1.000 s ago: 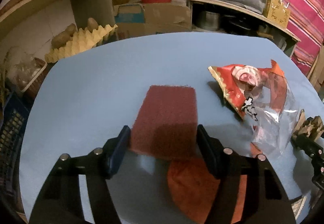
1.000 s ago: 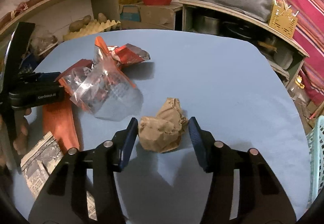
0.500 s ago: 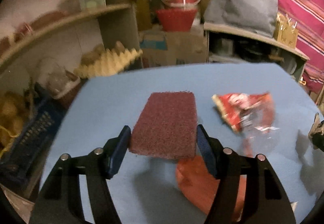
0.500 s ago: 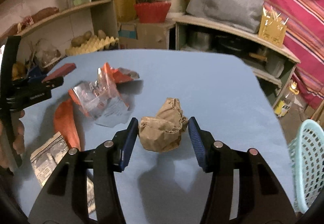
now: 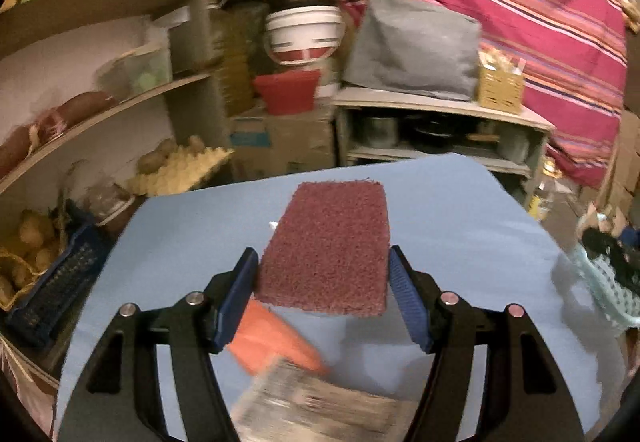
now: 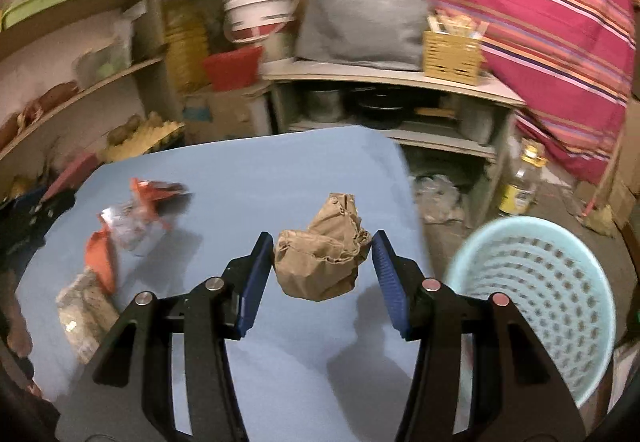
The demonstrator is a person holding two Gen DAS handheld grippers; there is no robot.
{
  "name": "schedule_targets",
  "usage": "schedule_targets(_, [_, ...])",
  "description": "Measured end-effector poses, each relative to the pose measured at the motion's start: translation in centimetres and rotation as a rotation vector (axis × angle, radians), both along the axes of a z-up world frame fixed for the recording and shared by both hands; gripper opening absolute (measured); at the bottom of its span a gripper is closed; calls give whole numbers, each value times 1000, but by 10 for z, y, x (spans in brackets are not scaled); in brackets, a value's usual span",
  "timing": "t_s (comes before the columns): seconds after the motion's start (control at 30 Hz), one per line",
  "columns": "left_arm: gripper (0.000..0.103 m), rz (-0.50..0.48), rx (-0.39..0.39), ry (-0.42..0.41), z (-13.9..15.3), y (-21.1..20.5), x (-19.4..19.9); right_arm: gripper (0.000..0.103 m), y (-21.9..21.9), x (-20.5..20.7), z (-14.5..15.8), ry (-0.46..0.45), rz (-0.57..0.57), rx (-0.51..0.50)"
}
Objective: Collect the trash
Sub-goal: 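Carry the brown paper with the right tool while the left tool carries the sponge to the basket, then open the right tool to drop the brown paper while the left tool drops the sponge into the basket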
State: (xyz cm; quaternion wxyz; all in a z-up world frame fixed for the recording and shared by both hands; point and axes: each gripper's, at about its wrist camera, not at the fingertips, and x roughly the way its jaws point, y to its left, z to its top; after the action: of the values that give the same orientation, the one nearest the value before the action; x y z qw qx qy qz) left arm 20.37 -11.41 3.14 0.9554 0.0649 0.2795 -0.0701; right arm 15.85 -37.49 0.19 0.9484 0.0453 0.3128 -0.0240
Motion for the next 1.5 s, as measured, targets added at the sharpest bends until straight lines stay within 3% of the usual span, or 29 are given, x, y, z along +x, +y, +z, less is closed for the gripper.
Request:
schedule_targets(0.47, [66, -233, -22, 32, -10, -186, -38, 52, -170, -61, -17, 49, -264, -19])
schedule_targets(0.63, [66, -294, -15, 34, -11, -233, -43, 55, -184, -62, -27, 56, -259, -16])
schedule_targets(0.77, [66, -328, 1, 26, -12, -257, -49, 73, -191, -58, -31, 43, -268, -6])
schedule_targets(1.07, [66, -398, 11, 76, -33, -300, -50, 90, -220, -84, -27, 10, -379, 8])
schedule_targets(1.5, [67, -456, 63, 161, -72, -365, -34, 94, -243, -109, -26, -1, -433, 22])
